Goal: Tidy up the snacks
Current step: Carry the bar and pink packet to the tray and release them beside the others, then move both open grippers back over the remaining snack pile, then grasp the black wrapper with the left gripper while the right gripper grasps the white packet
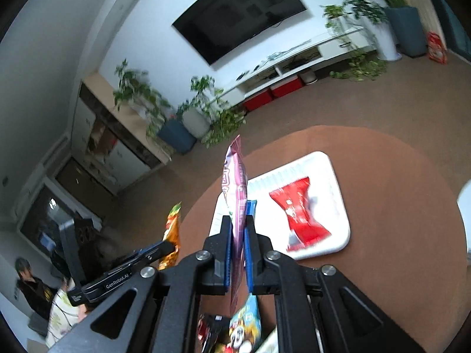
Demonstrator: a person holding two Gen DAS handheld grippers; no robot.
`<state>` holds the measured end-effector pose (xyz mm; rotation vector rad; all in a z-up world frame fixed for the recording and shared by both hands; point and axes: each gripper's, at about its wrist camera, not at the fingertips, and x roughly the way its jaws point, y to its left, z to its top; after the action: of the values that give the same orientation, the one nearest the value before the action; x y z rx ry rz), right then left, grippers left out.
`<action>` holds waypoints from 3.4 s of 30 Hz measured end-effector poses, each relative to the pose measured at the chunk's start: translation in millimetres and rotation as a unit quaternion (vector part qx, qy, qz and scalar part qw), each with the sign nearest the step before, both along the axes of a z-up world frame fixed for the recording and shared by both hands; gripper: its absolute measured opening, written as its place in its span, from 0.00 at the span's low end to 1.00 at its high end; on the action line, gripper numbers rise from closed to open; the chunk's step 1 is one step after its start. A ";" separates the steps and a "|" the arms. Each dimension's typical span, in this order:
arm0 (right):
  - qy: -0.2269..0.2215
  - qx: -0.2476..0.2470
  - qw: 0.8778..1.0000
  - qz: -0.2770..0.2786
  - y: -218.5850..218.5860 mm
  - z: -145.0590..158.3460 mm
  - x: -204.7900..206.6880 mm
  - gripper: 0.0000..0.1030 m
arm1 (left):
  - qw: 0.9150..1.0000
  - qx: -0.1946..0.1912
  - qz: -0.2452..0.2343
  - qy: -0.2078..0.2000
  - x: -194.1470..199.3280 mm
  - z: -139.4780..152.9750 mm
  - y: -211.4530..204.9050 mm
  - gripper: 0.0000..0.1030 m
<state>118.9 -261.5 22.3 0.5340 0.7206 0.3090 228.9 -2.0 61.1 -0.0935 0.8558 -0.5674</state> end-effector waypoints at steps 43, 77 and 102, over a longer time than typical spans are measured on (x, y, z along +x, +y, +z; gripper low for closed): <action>0.086 -0.097 0.992 0.000 38.1 -73.4 88.7 0.40 | 0.997 0.067 0.036 0.030 92.5 -112.5 -60.6 0.71; 0.117 -0.067 0.990 -0.039 -9.5 -111.6 -94.7 0.74 | 0.992 0.116 0.054 0.019 -184.5 -108.6 -3.6 0.95; 0.143 -0.085 0.986 -0.014 -2.2 -118.8 -90.4 0.64 | 0.989 0.119 -0.014 0.084 -166.2 -141.5 -21.7 0.33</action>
<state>28.5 -263.7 -96.5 0.4301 1.0072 0.1442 62.7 -23.7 -80.4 0.0892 1.0854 -0.4841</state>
